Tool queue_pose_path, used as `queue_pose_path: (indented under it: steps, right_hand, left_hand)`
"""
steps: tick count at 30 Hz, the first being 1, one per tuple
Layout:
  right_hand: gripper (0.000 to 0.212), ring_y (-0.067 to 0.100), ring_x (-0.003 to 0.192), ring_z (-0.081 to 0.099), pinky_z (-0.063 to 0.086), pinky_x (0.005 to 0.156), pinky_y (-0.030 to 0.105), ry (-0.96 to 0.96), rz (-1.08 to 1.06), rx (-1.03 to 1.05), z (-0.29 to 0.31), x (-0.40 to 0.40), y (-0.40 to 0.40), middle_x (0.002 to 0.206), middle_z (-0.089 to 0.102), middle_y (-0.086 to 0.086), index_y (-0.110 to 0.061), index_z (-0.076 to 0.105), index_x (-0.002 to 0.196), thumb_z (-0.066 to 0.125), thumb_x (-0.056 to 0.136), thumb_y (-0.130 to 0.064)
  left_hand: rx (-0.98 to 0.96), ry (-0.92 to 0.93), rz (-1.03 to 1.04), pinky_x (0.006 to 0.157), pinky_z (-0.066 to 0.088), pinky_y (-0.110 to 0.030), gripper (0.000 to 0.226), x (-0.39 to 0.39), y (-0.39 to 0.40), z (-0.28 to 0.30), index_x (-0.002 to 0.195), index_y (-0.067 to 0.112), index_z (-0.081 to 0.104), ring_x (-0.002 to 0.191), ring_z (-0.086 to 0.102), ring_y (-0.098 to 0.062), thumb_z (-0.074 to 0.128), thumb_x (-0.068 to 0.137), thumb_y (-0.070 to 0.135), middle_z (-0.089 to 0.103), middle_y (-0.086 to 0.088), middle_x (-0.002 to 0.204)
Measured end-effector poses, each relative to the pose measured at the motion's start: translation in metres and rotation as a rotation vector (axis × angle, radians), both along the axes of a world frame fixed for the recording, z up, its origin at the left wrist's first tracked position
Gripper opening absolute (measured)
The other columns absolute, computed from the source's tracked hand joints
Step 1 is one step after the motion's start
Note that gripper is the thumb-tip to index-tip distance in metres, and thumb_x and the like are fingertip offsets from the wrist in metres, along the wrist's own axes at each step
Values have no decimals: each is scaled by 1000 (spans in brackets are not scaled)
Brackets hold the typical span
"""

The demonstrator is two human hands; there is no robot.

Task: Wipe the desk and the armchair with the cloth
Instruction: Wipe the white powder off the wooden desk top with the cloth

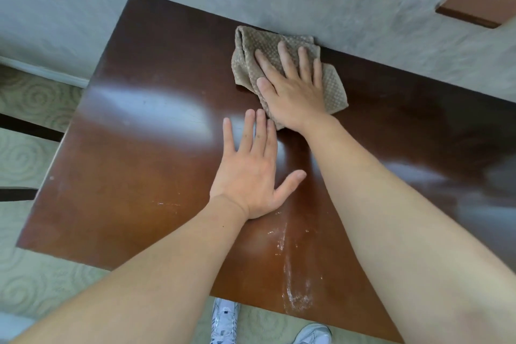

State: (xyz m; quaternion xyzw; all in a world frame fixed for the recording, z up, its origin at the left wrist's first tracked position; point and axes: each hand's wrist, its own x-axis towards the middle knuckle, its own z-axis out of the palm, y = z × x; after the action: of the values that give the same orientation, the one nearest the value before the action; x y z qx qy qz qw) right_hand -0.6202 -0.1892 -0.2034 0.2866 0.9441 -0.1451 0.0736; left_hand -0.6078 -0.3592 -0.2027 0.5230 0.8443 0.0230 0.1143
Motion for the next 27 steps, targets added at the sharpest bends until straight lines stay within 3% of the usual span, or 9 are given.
queue_pose_path:
  steps: [5, 8, 18, 27]
  right_hand:
    - [52, 30, 152, -17, -16, 120, 51, 3, 252, -44, 2, -40, -5, 168, -6, -4, -51, 12, 154, 23, 103, -50]
    - [51, 28, 153, -13, -15, 120, 49, 19, 276, -41, 2, -42, -5, 168, -3, -5, -52, 14, 153, 24, 103, -52]
    - [52, 27, 154, -2, -6, 122, 50, 52, -94, 68, -7, 18, 11, 168, 4, -8, -53, 15, 152, 18, 100, -57]
    - [54, 31, 153, -4, -7, 122, 52, 12, -416, 87, -6, 113, -9, 168, 0, -2, -48, 11, 154, 16, 101, -56]
  left_hand:
    - [-27, -2, -11, 118, 3, -68, 101, -1, 0, 0, 158, -2, 10, 155, -4, -38, -4, 91, 72, 11, -23, 166]
    - [-37, -4, -5, 119, 3, -67, 102, -2, 1, 1, 158, -2, 12, 155, -4, -37, -6, 90, 72, 12, -21, 167]
    - [-15, 8, -19, 119, 3, -67, 99, 0, -2, -2, 158, 3, 16, 155, -1, -36, 0, 90, 72, 9, -15, 168]
    - [-11, 42, -24, 119, 2, -67, 103, 2, -3, -2, 158, 3, 18, 155, 1, -36, -1, 87, 75, 10, -15, 168]
